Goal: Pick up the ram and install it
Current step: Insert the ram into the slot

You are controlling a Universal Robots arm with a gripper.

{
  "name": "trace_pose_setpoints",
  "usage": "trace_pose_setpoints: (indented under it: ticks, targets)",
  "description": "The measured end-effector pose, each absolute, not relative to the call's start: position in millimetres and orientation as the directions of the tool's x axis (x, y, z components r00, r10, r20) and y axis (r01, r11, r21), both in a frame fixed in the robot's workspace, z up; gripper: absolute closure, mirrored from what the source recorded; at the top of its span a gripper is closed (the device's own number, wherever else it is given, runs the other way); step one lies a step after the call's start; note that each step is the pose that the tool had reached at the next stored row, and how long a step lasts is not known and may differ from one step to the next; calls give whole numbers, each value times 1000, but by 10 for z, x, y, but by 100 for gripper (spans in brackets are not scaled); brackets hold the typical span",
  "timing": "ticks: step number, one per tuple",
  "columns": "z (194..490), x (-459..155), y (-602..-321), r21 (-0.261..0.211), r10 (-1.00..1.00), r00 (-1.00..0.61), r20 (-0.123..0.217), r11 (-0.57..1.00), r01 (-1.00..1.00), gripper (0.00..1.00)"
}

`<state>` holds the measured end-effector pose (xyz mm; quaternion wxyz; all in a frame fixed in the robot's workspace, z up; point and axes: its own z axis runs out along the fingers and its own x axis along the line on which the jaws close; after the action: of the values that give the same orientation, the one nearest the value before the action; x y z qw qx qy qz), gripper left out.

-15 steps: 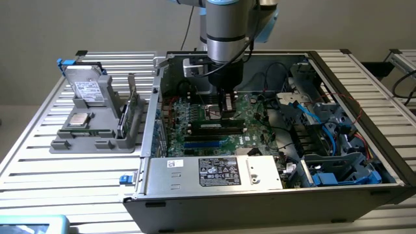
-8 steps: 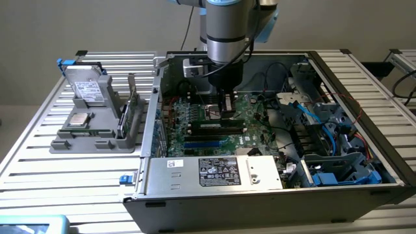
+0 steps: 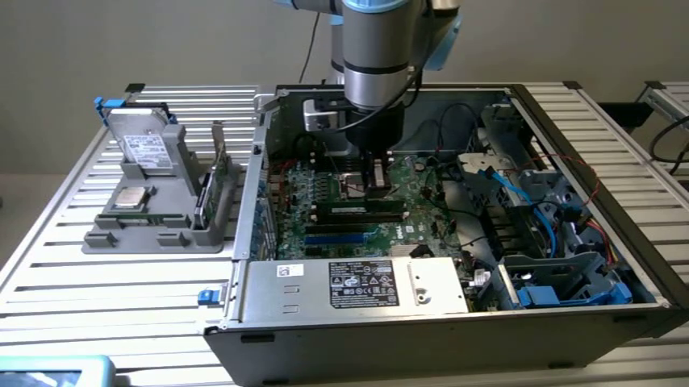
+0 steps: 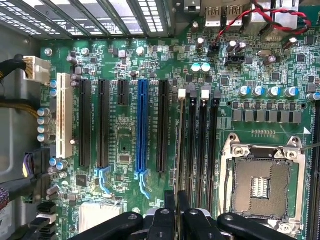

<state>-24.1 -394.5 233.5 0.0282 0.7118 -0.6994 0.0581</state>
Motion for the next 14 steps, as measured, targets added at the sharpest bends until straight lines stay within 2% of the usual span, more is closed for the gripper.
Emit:
trace_pose_setpoints:
  ticks: [14]
  targets:
    - [2332,-236,-3956,-36,-994,31,101,-35,-999,86]
